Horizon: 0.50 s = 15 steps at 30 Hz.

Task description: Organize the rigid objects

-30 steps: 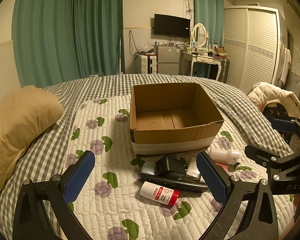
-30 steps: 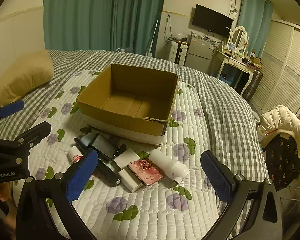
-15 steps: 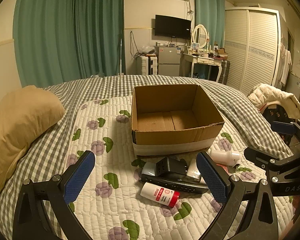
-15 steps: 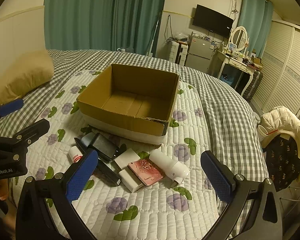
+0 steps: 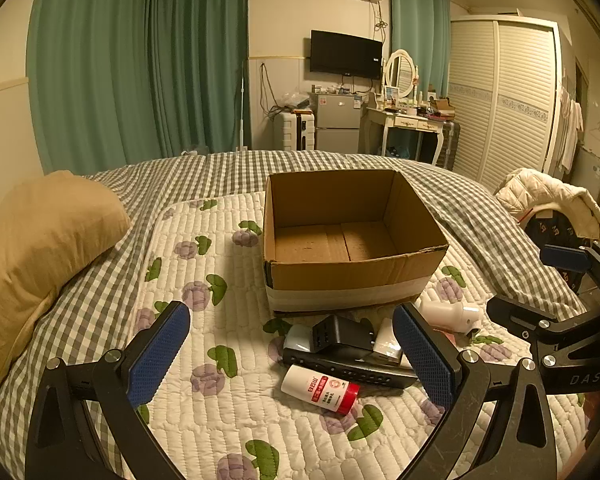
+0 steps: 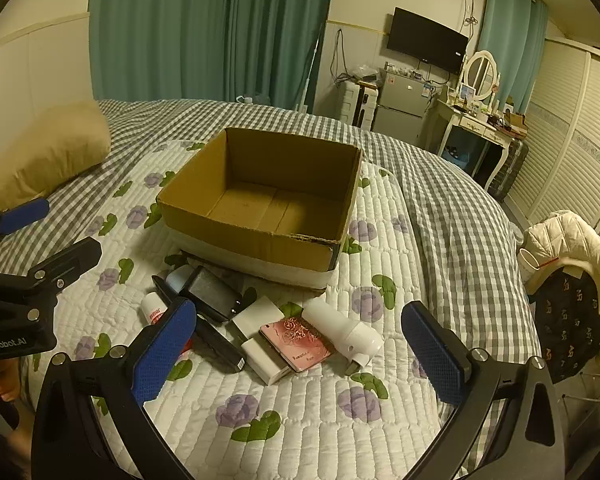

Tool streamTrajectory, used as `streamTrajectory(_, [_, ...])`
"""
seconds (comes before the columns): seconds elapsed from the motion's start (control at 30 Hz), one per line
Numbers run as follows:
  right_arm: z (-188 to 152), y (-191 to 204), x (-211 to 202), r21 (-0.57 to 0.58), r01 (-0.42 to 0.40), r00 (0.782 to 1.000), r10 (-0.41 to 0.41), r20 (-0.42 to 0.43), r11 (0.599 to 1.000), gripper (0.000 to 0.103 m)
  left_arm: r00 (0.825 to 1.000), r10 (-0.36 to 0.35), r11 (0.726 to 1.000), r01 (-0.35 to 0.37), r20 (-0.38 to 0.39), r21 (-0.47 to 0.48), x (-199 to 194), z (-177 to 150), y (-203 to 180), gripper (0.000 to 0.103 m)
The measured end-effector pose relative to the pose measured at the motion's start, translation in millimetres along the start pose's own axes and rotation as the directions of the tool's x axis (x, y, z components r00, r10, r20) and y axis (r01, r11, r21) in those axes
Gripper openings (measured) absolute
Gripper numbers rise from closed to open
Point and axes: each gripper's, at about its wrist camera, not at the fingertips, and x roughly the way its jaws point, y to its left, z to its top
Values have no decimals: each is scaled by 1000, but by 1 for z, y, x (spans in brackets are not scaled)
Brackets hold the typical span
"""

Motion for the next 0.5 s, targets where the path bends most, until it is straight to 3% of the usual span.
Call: streamTrajectory(0.5, [-2,-1,3,1,-4,1000,4,-12,1000,103,1000,0,1000,0,1,-1,0,0,1,103])
